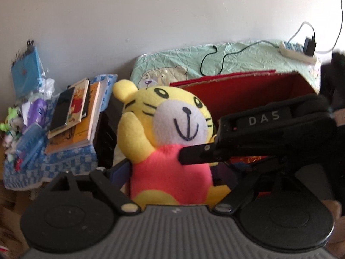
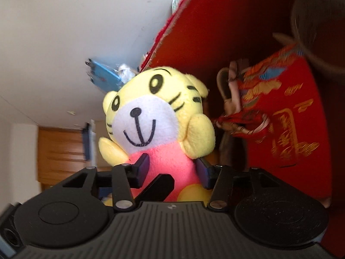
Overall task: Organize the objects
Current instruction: 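Carry the yellow tiger plush with both tools toward the red box, then lower the tiger plush into the red box and open both tools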
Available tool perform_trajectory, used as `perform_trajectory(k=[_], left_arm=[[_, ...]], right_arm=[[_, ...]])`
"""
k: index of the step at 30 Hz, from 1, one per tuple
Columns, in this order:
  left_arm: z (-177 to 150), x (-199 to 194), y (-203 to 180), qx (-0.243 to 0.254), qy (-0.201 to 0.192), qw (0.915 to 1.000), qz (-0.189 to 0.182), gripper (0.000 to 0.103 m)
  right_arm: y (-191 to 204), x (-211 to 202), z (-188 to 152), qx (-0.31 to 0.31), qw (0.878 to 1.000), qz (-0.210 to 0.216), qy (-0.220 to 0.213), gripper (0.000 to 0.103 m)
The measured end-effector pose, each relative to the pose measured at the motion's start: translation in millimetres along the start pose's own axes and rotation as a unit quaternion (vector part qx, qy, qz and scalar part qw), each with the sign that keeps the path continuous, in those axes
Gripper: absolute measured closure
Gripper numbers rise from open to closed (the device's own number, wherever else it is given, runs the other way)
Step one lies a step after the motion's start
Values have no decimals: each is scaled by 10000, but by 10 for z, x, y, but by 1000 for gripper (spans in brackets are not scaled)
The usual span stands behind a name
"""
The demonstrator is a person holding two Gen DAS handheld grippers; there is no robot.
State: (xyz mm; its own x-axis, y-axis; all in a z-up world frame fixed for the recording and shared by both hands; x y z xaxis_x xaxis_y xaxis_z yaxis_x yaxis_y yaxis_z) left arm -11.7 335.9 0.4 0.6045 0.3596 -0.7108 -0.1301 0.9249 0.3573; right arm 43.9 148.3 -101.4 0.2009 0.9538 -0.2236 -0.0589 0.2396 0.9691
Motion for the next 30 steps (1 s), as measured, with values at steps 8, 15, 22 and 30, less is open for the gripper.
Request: perform_trajectory(k=[8, 15, 22, 30], left_arm=[[-10, -7, -9, 99, 66, 9999, -54, 15], [0, 22, 19, 9, 262, 9996, -76, 20], [32, 49, -58, 39, 344, 9994, 86, 19], [144, -87, -134, -80, 284, 9993, 217, 15]], right_arm=[[127, -299, -27, -795, 9950, -568, -209, 57], [98, 77, 157, -573, 9957, -730, 65, 78], [136, 111, 198, -654, 9949, -746, 165, 79], [321, -322, 113, -1304, 9845, -1152, -197, 70]])
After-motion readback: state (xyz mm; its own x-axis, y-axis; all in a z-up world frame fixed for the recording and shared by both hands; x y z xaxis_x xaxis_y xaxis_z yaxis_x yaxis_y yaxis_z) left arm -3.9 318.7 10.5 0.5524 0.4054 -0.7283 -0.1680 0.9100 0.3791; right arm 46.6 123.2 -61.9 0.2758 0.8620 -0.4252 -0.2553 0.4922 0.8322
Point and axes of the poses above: each gripper's, at about its wrist camera, not at the fingertips, and x roughly the way its jaws point, y to its left, z to its top, the point moved 1 cm from there along x, roughly the way its jaws point, and after that the axes turned 14 degrees about z, right-handed, at the moved point
